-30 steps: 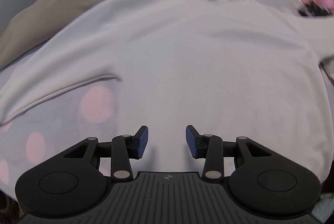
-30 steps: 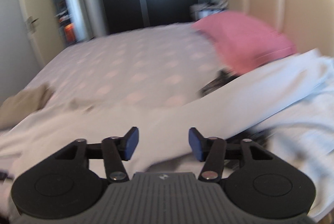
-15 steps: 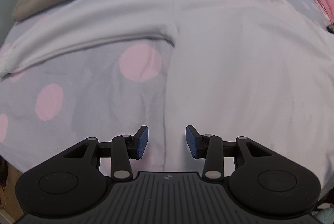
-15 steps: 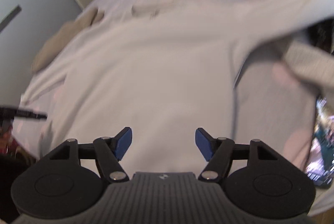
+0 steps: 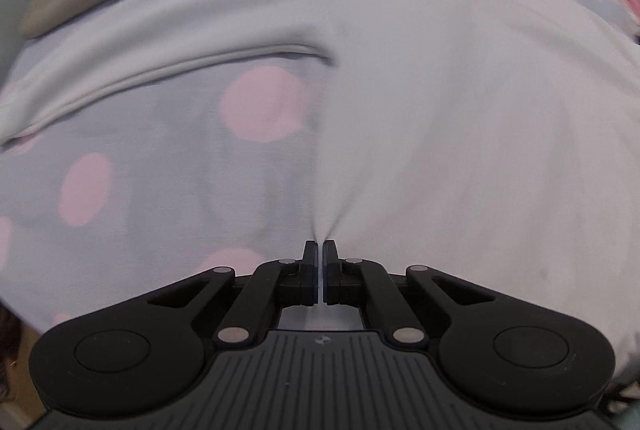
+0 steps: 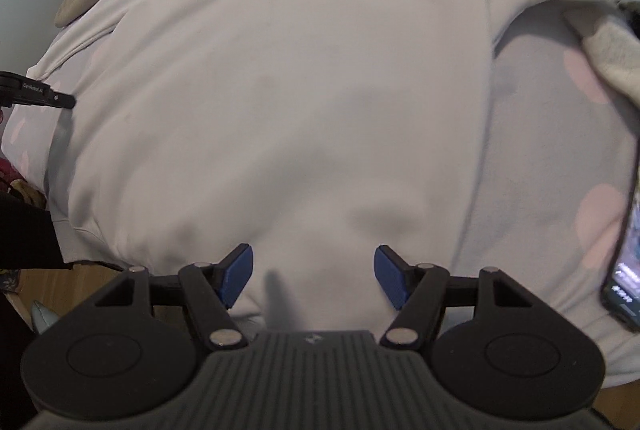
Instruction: Fold clothes
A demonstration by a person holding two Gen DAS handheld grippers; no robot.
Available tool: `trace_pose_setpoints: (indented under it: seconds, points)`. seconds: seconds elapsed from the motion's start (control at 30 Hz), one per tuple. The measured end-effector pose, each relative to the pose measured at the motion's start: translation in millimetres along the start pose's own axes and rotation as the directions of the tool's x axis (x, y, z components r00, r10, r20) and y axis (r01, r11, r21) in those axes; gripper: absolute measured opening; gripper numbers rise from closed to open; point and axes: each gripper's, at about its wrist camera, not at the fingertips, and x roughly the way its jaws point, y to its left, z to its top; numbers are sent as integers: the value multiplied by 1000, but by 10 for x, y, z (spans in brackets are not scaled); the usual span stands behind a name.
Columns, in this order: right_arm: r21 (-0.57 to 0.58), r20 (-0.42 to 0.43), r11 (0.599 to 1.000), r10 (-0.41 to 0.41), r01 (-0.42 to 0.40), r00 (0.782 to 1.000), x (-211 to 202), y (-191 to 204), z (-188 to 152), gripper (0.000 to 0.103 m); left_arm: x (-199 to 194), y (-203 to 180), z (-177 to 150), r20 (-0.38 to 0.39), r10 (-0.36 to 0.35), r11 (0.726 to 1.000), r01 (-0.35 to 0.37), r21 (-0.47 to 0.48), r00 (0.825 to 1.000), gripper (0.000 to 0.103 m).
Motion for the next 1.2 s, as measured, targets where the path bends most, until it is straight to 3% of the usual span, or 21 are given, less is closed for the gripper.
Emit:
trace_pose_setpoints:
  seconds: [0.13,0.3,0.37,0.53,0.6,0.67,0.83,0.87,0.93,1.0,1.13,1.2]
  points:
    - [18,52,999,-49,48,997,-92,-71,-12,69,29,-23,2,-6,29,999,-29,14,1000,0]
    - [18,13,1000,11,-11,1000,-28,-60,-79,68,-30,-64,-27,-8,11,1000,-10,27,1000,3]
    - [-1,-8,999,38,-38,999,-8,-11,-112,64,-78,-64,-46,-15,5,1000,-4,30,1000,8]
    - [-21,-49,998,63,-65,997,50,124,-134,63,-244,-136,-255,-54,-65,997,67,41,996,30]
    - [13,-75,998,64,-63,995,84,122,-154,63,-245,-137,-387,-102,-67,997,71,30,993,39]
    - [48,-100,997,64,-60,993,111,110,-181,63,-218,-138,-515,-158,-60,998,63,20,986,41]
    - [139,-105,989,67,-52,992,9,-44,-204,63,-34,-226,-680,-267,17,997,4,78,963,40]
    - [149,-102,988,52,-36,993,-26,-84,-197,63,-4,-252,-684,-275,29,996,-3,93,961,37]
    - [169,-97,986,21,-4,995,-97,-164,-182,63,33,-307,-680,-286,28,993,5,115,958,14]
    - [188,-93,982,-10,27,996,-167,-244,-168,63,26,-371,-664,-280,27,989,15,145,960,5]
    - [192,-127,978,-56,80,990,-145,-303,-175,63,-21,-423,-659,-263,33,984,15,179,964,1]
    - [191,-144,977,-64,92,987,-106,-316,-177,53,-51,-327,-637,-261,12,991,22,129,965,1]
